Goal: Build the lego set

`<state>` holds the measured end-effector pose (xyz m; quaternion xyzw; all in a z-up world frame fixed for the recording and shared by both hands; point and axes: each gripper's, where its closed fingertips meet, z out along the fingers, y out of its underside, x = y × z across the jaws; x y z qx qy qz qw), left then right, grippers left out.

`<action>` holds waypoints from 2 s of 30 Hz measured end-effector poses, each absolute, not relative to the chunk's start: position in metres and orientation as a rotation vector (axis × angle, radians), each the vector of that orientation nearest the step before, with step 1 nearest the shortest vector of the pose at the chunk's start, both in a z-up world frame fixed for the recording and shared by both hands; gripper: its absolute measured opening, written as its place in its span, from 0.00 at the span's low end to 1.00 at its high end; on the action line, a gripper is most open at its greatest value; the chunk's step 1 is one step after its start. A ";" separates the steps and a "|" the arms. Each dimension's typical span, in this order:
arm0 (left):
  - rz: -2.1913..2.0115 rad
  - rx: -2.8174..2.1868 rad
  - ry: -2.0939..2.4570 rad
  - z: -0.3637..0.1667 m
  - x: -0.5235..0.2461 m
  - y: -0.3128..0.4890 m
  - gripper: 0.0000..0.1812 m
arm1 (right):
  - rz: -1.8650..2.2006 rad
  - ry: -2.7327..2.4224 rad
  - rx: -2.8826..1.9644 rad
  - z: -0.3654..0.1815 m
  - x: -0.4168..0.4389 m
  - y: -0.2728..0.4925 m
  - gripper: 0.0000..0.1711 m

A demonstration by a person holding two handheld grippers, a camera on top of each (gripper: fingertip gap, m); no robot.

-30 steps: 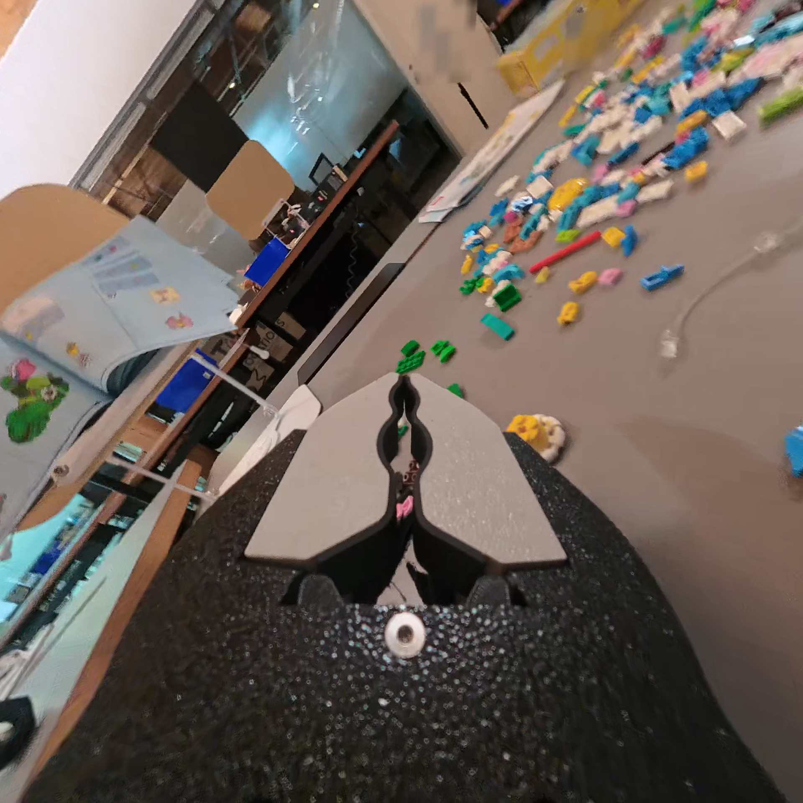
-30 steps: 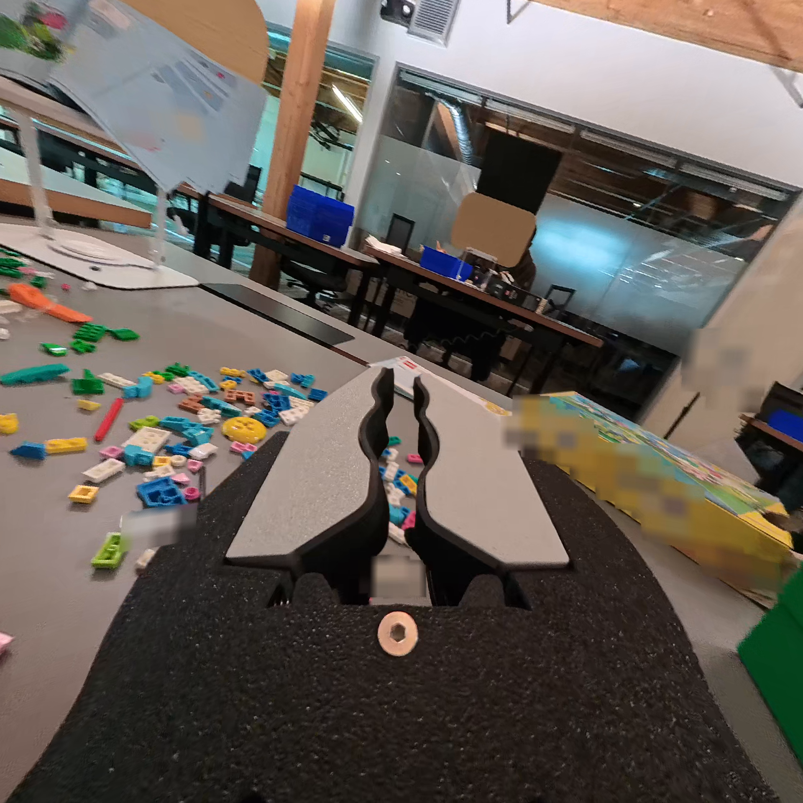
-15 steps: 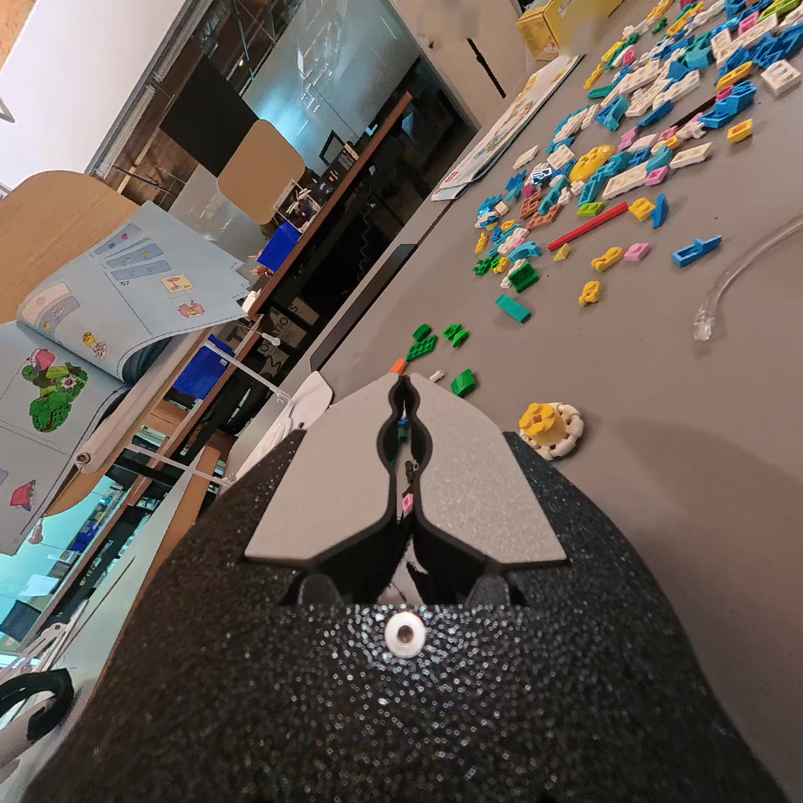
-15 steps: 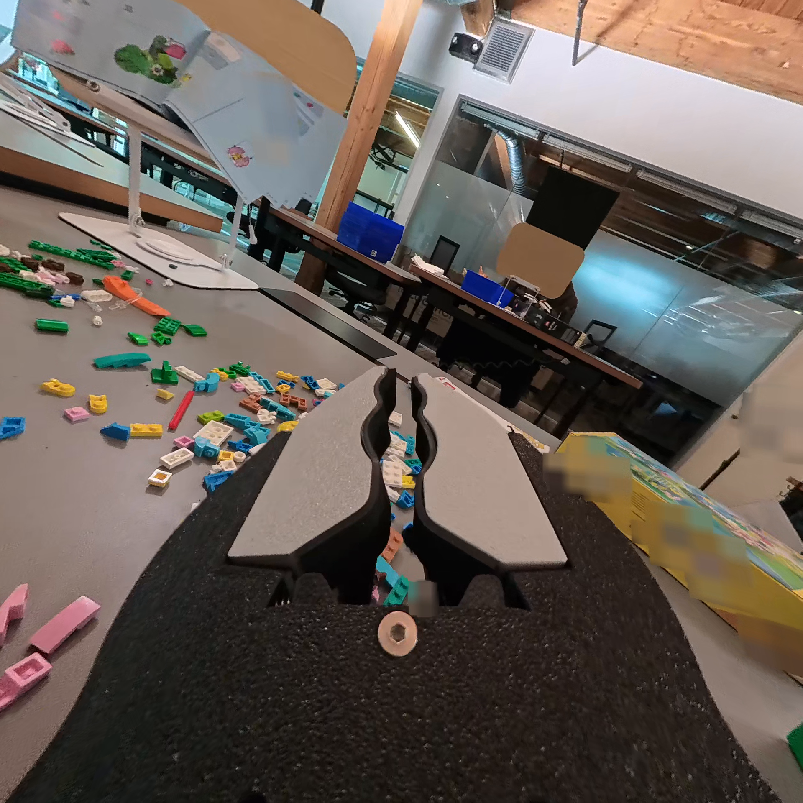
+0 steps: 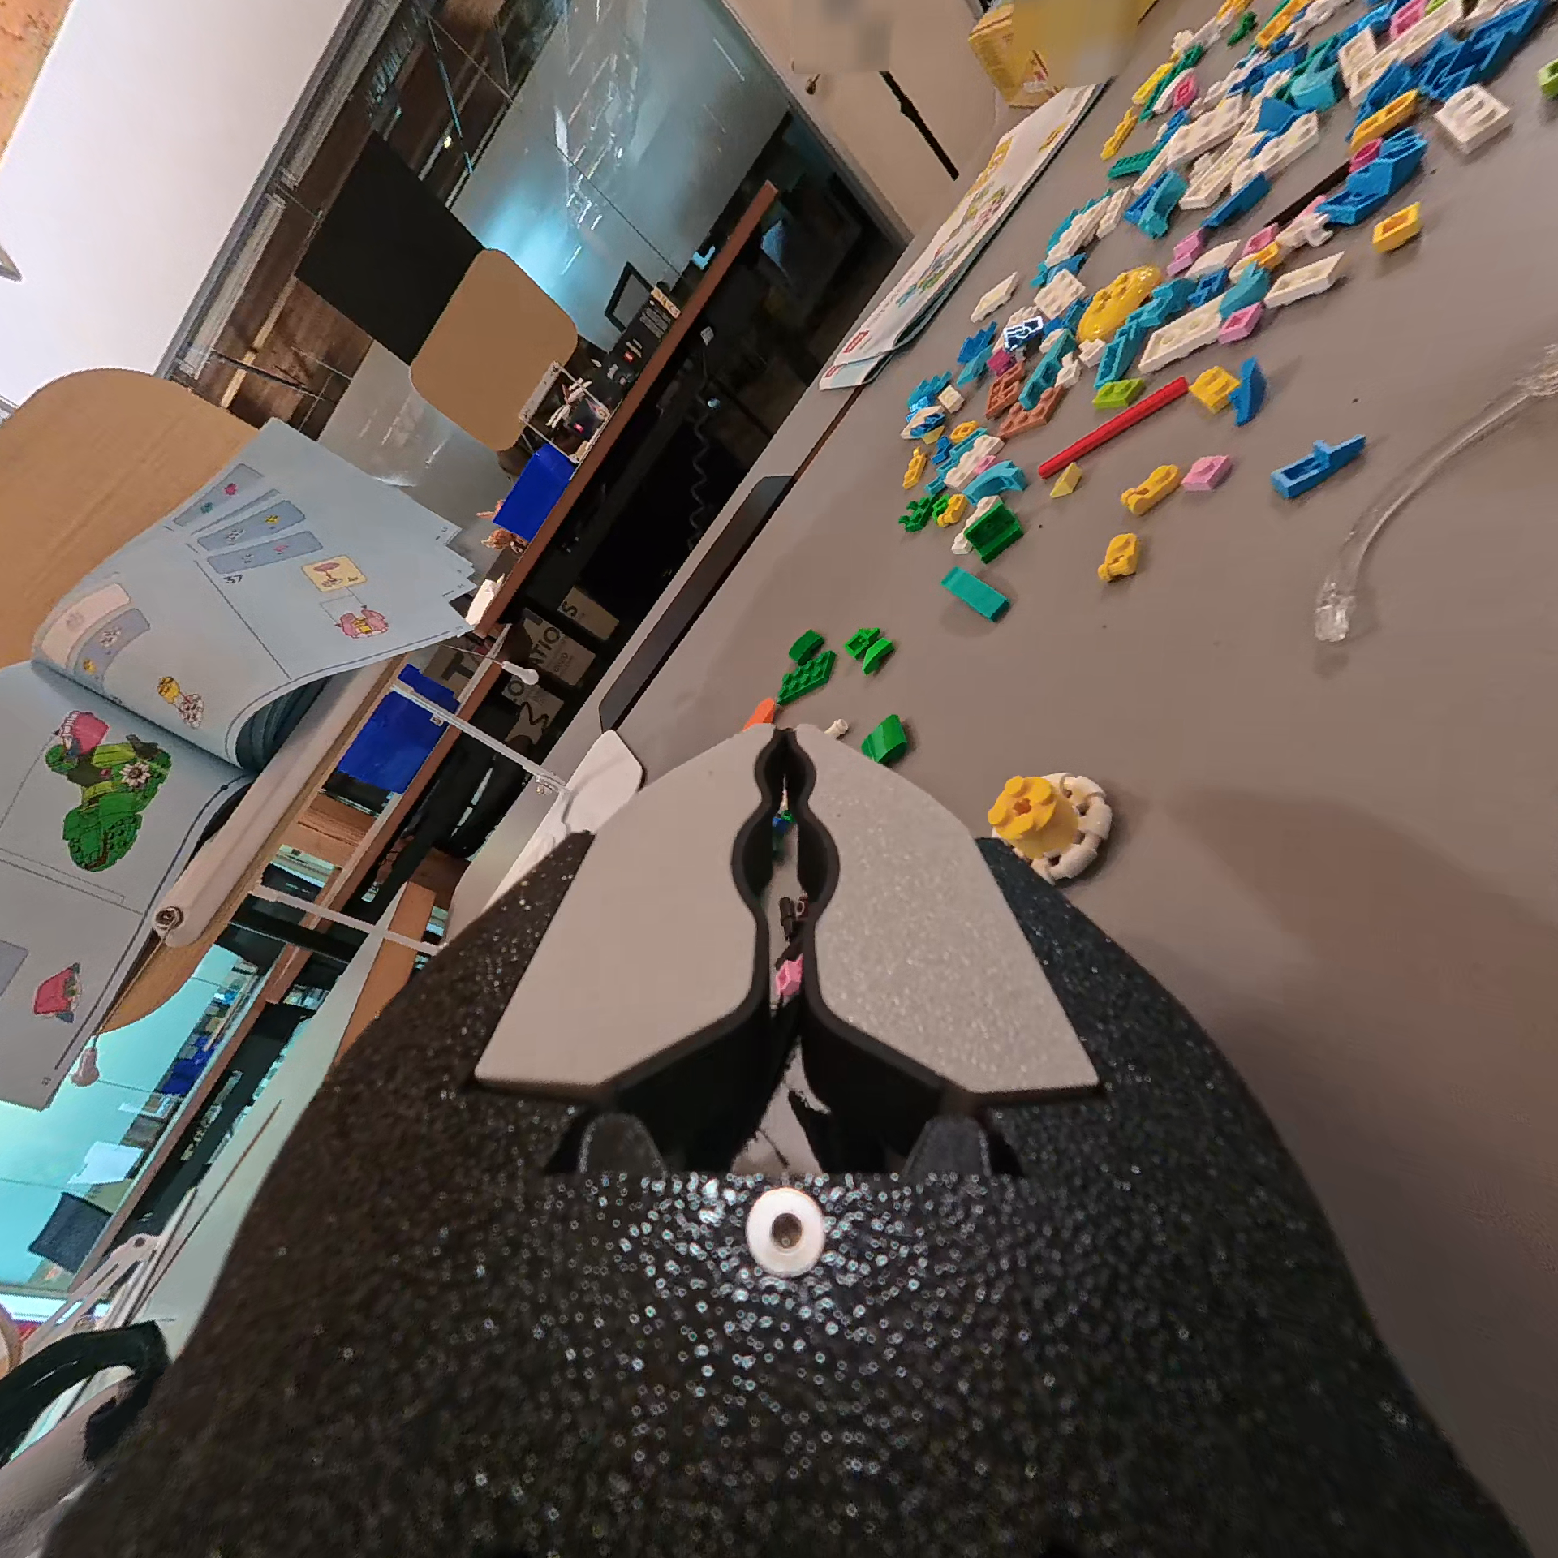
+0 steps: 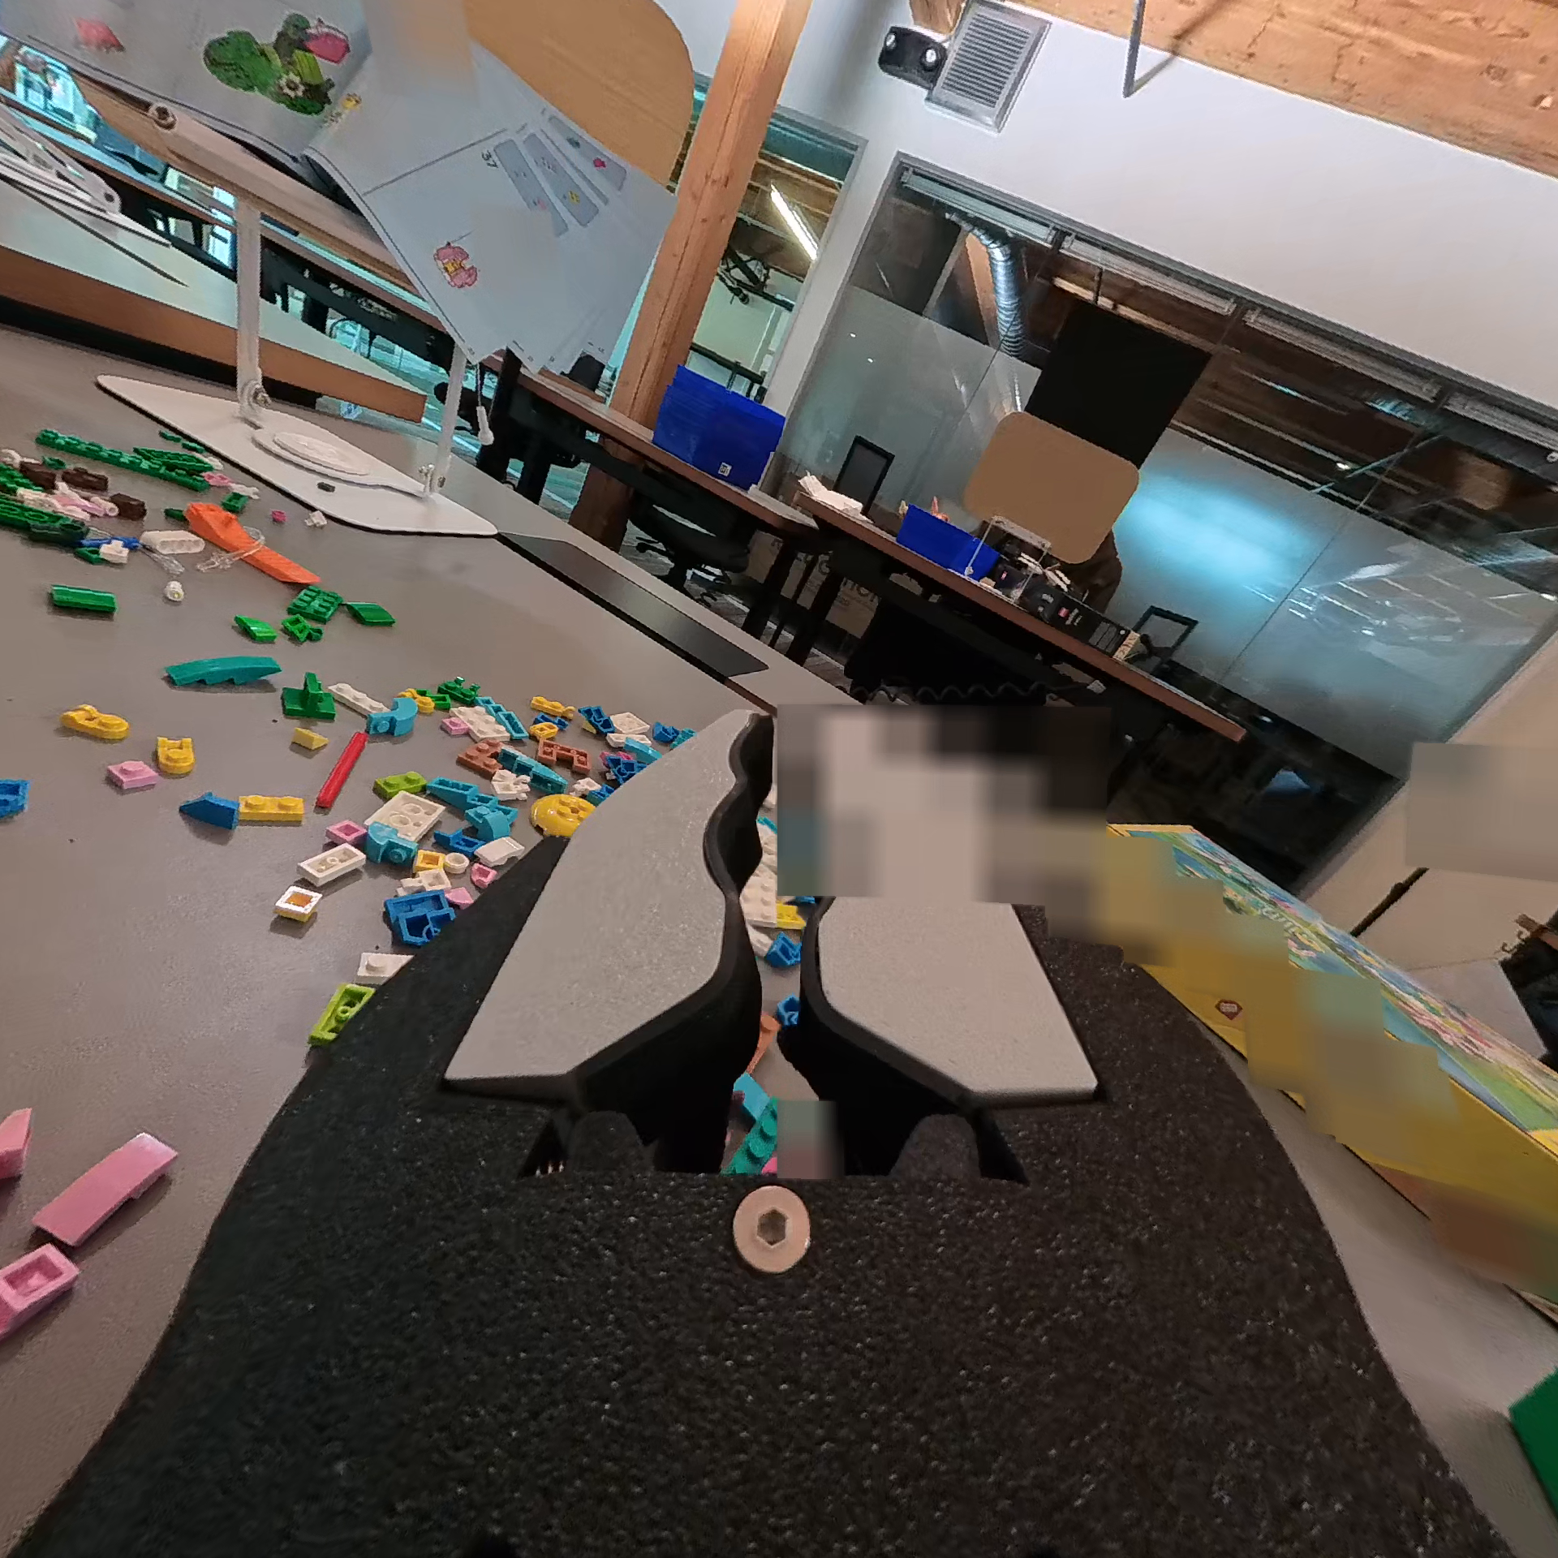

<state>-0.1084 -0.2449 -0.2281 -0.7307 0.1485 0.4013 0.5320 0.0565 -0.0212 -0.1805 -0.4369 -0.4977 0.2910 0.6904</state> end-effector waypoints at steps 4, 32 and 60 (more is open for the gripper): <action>0.961 -1.740 0.375 -0.229 -0.106 -0.244 0.00 | 0.648 -1.131 -0.974 -0.182 0.055 -0.023 0.03; 0.921 -1.758 0.501 -0.239 -0.091 -0.234 0.00 | 0.844 -1.463 -1.004 -0.198 0.013 -0.076 0.00; 0.873 -1.750 0.481 -0.237 -0.095 -0.237 0.00 | 0.620 -2.289 -1.690 -0.291 -0.329 -0.162 0.13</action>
